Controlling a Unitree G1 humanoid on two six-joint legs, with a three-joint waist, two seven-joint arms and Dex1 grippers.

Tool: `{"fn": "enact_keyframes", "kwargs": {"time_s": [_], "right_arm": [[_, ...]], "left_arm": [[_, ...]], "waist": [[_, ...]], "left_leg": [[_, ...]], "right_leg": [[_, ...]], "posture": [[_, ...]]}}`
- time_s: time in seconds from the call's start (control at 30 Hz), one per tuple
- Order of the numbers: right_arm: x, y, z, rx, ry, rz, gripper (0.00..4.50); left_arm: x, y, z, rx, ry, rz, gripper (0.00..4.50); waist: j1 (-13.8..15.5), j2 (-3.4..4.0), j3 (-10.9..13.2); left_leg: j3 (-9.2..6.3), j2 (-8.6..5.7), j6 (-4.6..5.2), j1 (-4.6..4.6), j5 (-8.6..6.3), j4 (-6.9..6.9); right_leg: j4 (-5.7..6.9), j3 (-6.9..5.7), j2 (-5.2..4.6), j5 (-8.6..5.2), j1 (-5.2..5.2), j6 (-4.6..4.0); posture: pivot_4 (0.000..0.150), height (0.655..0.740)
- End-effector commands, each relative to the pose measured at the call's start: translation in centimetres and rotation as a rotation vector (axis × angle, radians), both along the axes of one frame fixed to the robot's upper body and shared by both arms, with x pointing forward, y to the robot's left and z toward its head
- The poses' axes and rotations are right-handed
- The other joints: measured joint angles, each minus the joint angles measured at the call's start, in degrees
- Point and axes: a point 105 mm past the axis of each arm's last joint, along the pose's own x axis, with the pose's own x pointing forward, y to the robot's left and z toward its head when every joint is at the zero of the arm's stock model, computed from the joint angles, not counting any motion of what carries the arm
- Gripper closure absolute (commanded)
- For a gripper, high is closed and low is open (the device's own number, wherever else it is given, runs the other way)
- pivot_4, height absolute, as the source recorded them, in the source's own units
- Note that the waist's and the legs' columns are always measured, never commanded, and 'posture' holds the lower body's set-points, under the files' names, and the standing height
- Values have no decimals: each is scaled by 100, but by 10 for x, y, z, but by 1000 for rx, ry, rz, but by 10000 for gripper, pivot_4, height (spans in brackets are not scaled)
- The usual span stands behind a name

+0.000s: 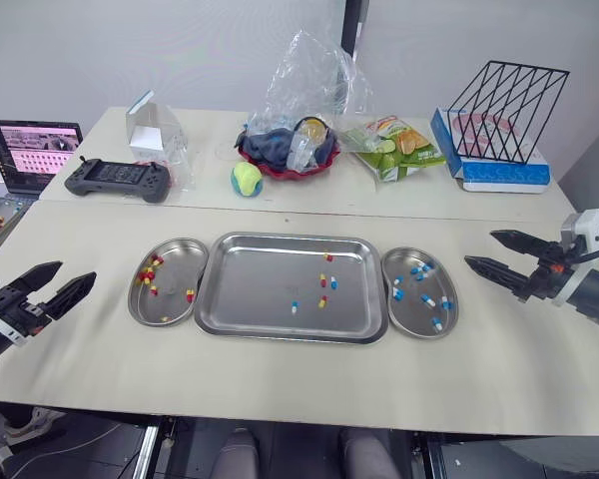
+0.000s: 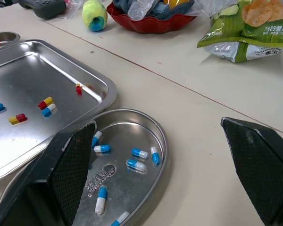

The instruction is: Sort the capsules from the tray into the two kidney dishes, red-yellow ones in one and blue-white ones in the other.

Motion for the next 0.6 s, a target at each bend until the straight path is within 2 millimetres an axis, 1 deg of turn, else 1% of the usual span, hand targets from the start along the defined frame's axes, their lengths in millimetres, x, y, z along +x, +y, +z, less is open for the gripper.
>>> {"fn": "enact_keyframes", "kwargs": {"time_s": [0.03, 0.2, 0.33, 0.43, 0.47, 0.53, 0.6], "right_arm": [[0, -1, 12, -3, -56, -7, 0], [-3, -1, 13, -4, -54, -10, 0], [-4, 4, 12, 25, -5, 14, 0], [0, 5, 13, 7, 9, -12, 0], [3, 3, 14, 37, 27, -39, 0], [6, 1, 11, 57, 73, -66, 0], [5, 4, 12, 55, 77, -58, 0]], "left_arm": [[2, 0, 21, 50, -47, -18, 93], [6, -5, 26, 72, -35, -69, 93], [6, -21, 32, 45, 6, -199, 93], [9, -29, 39, 72, 20, -249, 93], [10, -31, 41, 77, 23, -264, 93], [12, -41, 43, 85, 43, -313, 93], [10, -56, 42, 90, 91, -398, 93]], "waist": [[0, 0, 0], [15, 0, 0], [-1, 1, 0], [-4, 1, 0], [-3, 1, 0], [-2, 1, 1], [-3, 1, 1]], "left_leg": [[0, 0, 0, 0, 0, 0], [0, 0, 0, -2, 0, 0], [1, 0, 0, 0, 0, -1], [1, 0, 0, 0, 0, -2], [0, 1, 0, -1, 0, -2], [1, 0, 0, -1, 0, -2], [1, 0, 0, -2, 0, -2]], "right_leg": [[0, 0, 0, 0, 0, 0], [-1, 0, -1, 0, 0, 0], [0, 1, 1, 0, 0, 0], [1, 1, 1, 0, -1, 0], [1, 1, 1, 0, -1, 0], [0, 1, 1, 0, -1, 0], [0, 1, 1, 0, -2, 0]], "posture": [[1500, 7380], [1500, 7380], [1500, 7380], [1500, 7380], [1500, 7380], [1500, 7380], [1500, 7380]]}}
